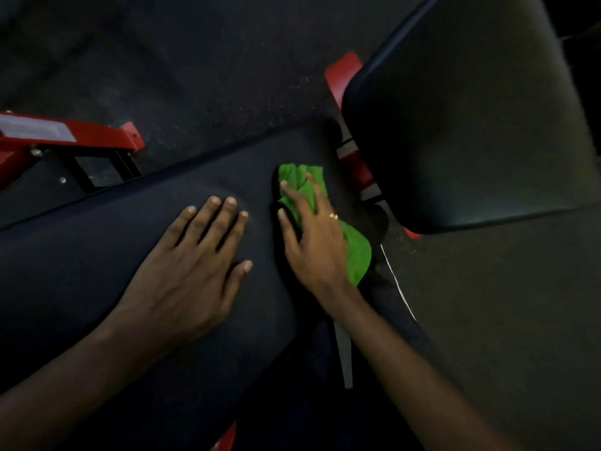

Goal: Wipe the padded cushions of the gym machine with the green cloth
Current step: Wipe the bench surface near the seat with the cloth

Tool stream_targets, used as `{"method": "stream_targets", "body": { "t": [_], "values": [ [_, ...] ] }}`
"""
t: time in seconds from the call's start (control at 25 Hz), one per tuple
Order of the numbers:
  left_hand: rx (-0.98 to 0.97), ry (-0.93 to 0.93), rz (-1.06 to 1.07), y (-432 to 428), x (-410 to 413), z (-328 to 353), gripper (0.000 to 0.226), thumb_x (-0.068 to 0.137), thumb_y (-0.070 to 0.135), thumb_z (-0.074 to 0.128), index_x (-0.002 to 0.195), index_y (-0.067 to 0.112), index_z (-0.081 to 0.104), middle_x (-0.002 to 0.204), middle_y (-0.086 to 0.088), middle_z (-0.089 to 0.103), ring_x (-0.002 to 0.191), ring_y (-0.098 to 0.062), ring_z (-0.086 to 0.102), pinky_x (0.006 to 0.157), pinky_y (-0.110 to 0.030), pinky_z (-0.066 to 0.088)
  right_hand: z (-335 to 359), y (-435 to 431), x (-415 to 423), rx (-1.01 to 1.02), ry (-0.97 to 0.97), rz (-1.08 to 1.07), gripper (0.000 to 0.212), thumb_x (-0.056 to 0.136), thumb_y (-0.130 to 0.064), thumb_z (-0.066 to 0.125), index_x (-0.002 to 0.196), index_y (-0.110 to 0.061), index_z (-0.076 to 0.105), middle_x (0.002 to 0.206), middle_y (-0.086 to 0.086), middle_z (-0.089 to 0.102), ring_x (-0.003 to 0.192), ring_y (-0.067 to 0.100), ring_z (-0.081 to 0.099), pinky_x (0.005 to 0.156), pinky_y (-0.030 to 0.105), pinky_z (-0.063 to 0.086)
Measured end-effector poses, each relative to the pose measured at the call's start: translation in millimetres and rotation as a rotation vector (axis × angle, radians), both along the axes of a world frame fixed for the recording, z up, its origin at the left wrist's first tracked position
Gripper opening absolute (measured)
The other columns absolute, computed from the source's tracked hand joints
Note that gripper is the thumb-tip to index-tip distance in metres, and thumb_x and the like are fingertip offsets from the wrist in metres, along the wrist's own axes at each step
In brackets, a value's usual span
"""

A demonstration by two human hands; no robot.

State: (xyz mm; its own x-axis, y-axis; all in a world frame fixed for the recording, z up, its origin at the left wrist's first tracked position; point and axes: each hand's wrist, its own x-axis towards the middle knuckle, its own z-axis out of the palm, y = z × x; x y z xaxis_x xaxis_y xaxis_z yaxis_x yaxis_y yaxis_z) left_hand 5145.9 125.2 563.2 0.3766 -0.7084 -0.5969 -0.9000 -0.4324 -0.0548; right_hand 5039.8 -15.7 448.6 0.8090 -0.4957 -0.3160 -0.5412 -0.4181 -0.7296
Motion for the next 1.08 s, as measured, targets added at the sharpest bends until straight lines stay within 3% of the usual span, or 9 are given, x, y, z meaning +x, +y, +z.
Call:
{"method": "stream_targets", "body": {
  "t": [0.12, 0.32, 0.48, 0.6, 0.8, 0.96, 1.08],
  "values": [
    [-0.028, 0.024, -0.091, -18, 2, -24, 0.064, 0.102, 0.043, 0.023, 0.156, 0.009, 0.032, 0.161, -0.018, 0.031, 0.149, -0.032, 0.03, 0.122, -0.046, 0.023, -3, 6, -35, 0.025, -0.07, 0.014, 0.045, 0.103, -0.04, 0.048, 0.147, -0.034, 0.047, 0.164, 0.002, 0.028, 0.146, 0.023, 0.039, 0.113, 0.042, 0.042],
    [0.015, -0.009, -0.216, -28, 2, -50, 0.064, 0.103, 0.045, 0.015, 0.16, 0.016, 0.022, 0.164, -0.019, 0.023, 0.153, -0.033, 0.019, 0.125, -0.046, 0.015, -41, -28, -30, 0.036, 0.129, -0.296, 0.039, 0.101, -0.042, 0.051, 0.14, -0.033, 0.055, 0.16, 0.004, 0.036, 0.139, 0.025, 0.047, 0.104, 0.043, 0.049],
    [0.01, -0.026, -0.222, -28, 1, -48, 0.065, 0.101, 0.046, 0.019, 0.159, 0.016, 0.027, 0.162, -0.02, 0.028, 0.151, -0.035, 0.024, 0.123, -0.047, 0.017, 24, 40, -74, 0.083, -0.05, -0.196, 0.035, 0.099, -0.042, 0.054, 0.133, -0.036, 0.059, 0.159, -0.004, 0.039, 0.142, 0.018, 0.044, 0.11, 0.04, 0.044],
    [0.019, -0.039, -0.229, -27, -1, -52, 0.068, 0.1, 0.049, 0.015, 0.159, 0.017, 0.026, 0.162, -0.019, 0.028, 0.151, -0.035, 0.024, 0.122, -0.047, 0.018, 21, 50, -101, 0.097, -0.17, -0.105, 0.038, 0.095, -0.032, 0.061, 0.133, -0.031, 0.062, 0.154, 0.001, 0.046, 0.141, 0.019, 0.045, 0.11, 0.044, 0.042],
    [0.037, -0.046, -0.25, -29, 4, -52, 0.072, 0.097, 0.053, 0.008, 0.161, 0.022, 0.018, 0.165, -0.017, 0.02, 0.153, -0.033, 0.018, 0.123, -0.045, 0.013, -19, 14, -90, 0.106, -0.062, -0.425, 0.028, 0.097, -0.034, 0.061, 0.124, -0.032, 0.067, 0.147, 0.0, 0.05, 0.132, 0.019, 0.053, 0.101, 0.042, 0.051],
    [0.049, -0.025, -0.238, -31, 9, -56, 0.075, 0.094, 0.058, 0.005, 0.161, 0.026, 0.018, 0.166, -0.016, 0.019, 0.153, -0.032, 0.017, 0.123, -0.044, 0.011, 25, 65, -93, 0.048, -0.298, -0.418, 0.021, 0.092, -0.027, 0.069, 0.111, -0.023, 0.075, 0.14, 0.004, 0.06, 0.13, 0.021, 0.056, 0.102, 0.034, 0.048],
    [0.073, 0.009, -0.255, -31, 15, -53, 0.079, 0.092, 0.062, 0.002, 0.161, 0.027, 0.016, 0.165, -0.017, 0.018, 0.153, -0.034, 0.016, 0.122, -0.046, 0.012, 71, 126, -104, 0.107, -0.396, -0.342, 0.027, 0.089, -0.024, 0.072, 0.116, -0.021, 0.075, 0.143, 0.006, 0.058, 0.134, 0.023, 0.053, 0.111, 0.041, 0.04]
  ]
}}
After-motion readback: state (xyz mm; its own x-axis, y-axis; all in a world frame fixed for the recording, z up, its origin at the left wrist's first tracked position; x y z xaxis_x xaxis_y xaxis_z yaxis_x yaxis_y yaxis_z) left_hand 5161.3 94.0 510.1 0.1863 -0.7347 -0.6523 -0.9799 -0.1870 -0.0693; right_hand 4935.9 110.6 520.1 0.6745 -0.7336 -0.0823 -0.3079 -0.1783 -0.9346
